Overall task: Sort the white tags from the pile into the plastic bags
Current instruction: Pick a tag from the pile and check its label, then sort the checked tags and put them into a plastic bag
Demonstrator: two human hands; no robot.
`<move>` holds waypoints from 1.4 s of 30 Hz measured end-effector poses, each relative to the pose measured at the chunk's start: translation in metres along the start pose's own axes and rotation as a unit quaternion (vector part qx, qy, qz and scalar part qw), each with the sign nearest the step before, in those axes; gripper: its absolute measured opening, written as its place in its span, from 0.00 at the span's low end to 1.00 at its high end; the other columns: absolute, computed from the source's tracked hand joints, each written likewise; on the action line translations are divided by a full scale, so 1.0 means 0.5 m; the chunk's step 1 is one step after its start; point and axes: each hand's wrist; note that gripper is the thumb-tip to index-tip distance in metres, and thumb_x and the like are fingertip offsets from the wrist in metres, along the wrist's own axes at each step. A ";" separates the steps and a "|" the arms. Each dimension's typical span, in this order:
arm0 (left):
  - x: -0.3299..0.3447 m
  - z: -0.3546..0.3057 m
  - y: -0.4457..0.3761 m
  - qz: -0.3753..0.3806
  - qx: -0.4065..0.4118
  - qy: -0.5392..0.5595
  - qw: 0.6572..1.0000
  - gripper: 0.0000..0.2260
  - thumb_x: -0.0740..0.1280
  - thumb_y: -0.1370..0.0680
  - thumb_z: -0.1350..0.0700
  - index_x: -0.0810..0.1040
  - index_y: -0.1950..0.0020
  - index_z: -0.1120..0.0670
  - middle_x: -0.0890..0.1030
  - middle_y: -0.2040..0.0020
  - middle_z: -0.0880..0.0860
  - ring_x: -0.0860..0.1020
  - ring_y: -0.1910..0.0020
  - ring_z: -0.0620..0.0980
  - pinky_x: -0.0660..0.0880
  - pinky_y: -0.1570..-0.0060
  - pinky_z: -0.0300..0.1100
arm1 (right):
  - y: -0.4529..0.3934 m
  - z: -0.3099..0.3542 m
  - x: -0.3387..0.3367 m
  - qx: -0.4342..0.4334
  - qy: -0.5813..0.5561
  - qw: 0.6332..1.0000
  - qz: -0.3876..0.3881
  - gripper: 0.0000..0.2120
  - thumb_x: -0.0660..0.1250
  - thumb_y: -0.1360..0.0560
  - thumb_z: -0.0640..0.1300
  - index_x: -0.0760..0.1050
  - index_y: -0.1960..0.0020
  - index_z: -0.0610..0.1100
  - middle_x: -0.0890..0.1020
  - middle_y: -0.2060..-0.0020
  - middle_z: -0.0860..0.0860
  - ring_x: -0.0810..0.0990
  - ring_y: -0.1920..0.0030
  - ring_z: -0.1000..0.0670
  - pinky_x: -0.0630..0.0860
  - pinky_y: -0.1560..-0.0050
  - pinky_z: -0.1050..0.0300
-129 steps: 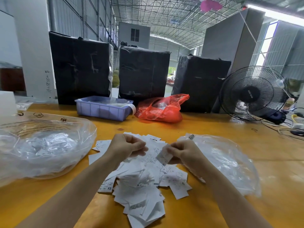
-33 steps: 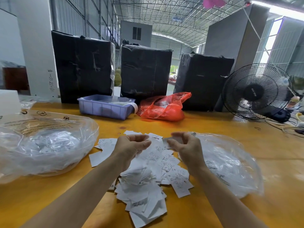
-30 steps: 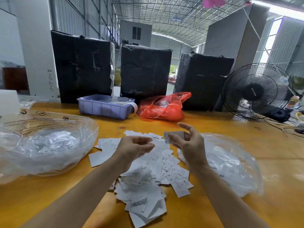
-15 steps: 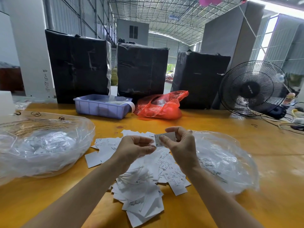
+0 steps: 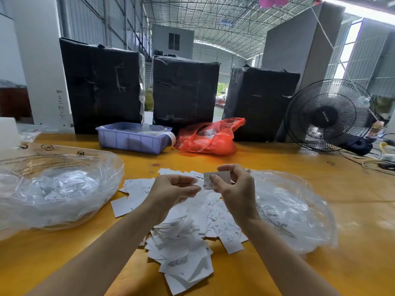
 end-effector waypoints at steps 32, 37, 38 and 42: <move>0.007 -0.004 0.007 0.035 -0.016 0.007 0.999 0.10 0.76 0.36 0.65 0.82 0.56 0.58 0.85 0.64 0.54 0.81 0.68 0.45 0.76 0.67 0.32 | 0.002 0.002 -0.001 -0.029 0.019 0.999 0.007 0.11 0.73 0.29 0.38 0.73 0.53 0.50 0.80 0.59 0.47 0.81 0.58 0.46 0.81 0.59 0.47; 0.005 -0.004 0.007 0.029 -0.013 0.017 0.999 0.10 0.75 0.35 0.67 0.81 0.57 0.59 0.84 0.65 0.54 0.81 0.69 0.45 0.76 0.68 0.32 | 0.004 0.001 0.000 -0.028 0.027 0.999 0.018 0.10 0.72 0.29 0.38 0.74 0.53 0.49 0.79 0.59 0.49 0.81 0.57 0.47 0.82 0.59 0.48; 0.004 -0.004 0.006 0.026 -0.012 0.019 0.999 0.10 0.75 0.35 0.67 0.81 0.57 0.60 0.84 0.66 0.54 0.81 0.70 0.45 0.76 0.68 0.32 | 0.004 0.002 0.001 -0.029 0.027 0.999 0.017 0.11 0.72 0.29 0.38 0.74 0.53 0.49 0.79 0.59 0.49 0.81 0.57 0.47 0.82 0.59 0.48; 0.001 -0.003 0.004 0.019 -0.011 0.023 0.999 0.10 0.75 0.35 0.67 0.82 0.56 0.60 0.84 0.66 0.54 0.81 0.70 0.44 0.76 0.69 0.31 | 0.001 0.003 -0.003 -0.034 0.011 0.999 0.002 0.11 0.72 0.28 0.37 0.73 0.53 0.49 0.80 0.57 0.44 0.82 0.56 0.45 0.82 0.60 0.48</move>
Point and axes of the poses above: each hand's wrist, its own y-axis away from the middle knuckle, its own x-axis out of the palm, z = x × y
